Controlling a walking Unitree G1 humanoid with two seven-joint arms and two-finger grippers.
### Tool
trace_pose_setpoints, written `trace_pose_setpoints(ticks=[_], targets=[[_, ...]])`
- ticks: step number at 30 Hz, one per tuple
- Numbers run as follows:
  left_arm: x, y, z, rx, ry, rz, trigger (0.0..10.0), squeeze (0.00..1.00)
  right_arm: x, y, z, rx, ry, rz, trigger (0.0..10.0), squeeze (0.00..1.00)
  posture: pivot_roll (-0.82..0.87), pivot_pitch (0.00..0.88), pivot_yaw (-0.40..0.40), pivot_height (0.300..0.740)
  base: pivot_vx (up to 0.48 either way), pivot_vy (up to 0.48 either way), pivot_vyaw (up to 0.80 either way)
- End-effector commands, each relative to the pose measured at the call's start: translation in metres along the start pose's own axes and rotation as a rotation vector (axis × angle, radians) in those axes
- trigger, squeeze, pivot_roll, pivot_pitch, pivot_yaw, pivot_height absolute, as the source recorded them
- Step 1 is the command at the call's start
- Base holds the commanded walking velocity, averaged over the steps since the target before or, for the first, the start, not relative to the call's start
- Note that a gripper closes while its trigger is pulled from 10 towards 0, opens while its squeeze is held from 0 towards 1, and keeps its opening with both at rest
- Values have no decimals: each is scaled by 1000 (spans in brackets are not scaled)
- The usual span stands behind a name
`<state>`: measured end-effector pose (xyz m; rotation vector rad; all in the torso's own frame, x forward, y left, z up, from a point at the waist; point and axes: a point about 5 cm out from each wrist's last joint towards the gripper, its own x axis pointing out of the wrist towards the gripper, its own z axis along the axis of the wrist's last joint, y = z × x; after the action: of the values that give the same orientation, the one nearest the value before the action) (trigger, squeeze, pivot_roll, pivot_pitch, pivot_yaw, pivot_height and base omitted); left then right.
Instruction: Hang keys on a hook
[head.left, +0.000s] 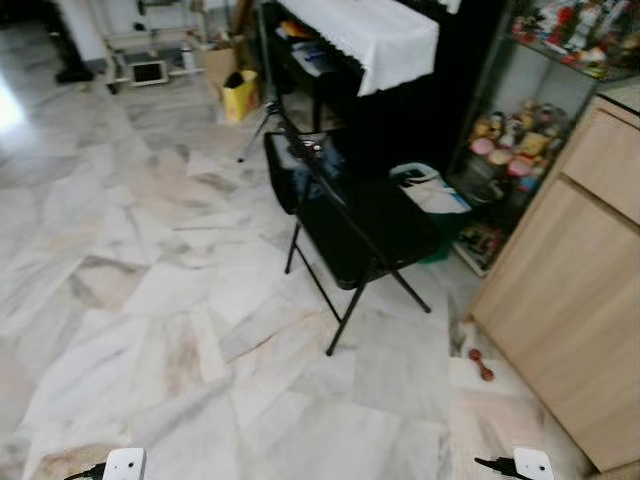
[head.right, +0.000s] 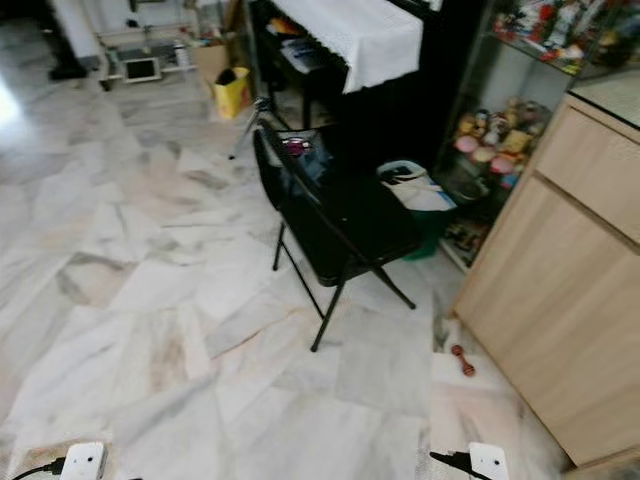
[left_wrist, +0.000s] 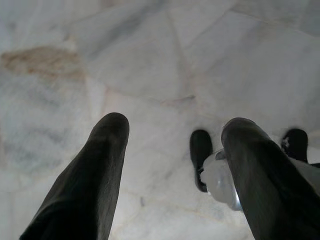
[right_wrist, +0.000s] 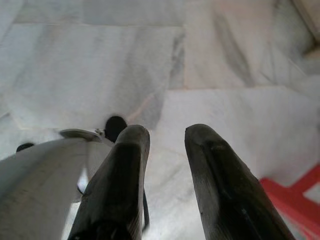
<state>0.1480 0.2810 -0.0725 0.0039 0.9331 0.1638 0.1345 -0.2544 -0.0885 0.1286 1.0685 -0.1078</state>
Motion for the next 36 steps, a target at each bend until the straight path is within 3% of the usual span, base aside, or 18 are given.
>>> trace_pose_setpoints(ticks=[1,16,36], targets=[[-1,0,-3,13,16,-8,10000,0,-1,-4,-4,0,17,-10,10000,0,-81,35,-12,740,0,0,-769],[-1,3,-4,73,63,-41,10000,0,0,2,-6,1,22,-1,10000,0,-119,0,31,740,0,0,-766],[-3,12,-4,88,77,-25,10000,0,3,14,-11,-1,40,12,10000,0,-131,0,42,740,0,0,-757]])
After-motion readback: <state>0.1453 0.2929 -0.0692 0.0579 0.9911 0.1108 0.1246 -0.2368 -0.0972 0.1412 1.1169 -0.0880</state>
